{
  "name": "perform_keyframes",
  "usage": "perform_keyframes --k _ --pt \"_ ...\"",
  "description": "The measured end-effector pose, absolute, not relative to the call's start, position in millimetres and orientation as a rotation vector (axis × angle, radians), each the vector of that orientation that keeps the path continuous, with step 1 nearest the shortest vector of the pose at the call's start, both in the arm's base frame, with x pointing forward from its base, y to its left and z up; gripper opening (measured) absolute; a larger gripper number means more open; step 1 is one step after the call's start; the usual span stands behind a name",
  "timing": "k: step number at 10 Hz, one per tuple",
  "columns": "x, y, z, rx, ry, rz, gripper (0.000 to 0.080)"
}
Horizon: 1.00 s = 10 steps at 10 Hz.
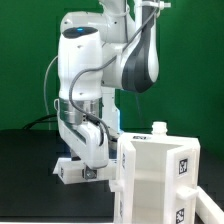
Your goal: Assemble cabinet
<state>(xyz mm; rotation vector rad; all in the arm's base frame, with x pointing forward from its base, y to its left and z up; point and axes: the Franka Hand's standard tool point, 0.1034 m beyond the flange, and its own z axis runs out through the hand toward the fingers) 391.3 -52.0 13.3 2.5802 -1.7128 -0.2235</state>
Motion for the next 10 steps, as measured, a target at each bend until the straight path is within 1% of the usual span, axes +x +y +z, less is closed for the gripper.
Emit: perform_keyframes --k 1,3,5,6,7,8,10 --pt "394 -41 27.1 2.625 -1.696 -0.284 0.0568" --pt "412 -10 82.6 2.741 -1.730 -0.310 0.0568" --pt "433 20 127.8 2.758 -1.747 -0.312 0.0568" --pt "447 29 144.3 2.760 -1.744 -0.333 0.0568" --pt "460 35 154.0 2.778 -1.715 -0.344 0.0568" --pt "459 32 150.0 2.777 -1.717 -0.327 0.0568" --pt "457 32 148.2 2.773 -1.716 -0.333 0.0568"
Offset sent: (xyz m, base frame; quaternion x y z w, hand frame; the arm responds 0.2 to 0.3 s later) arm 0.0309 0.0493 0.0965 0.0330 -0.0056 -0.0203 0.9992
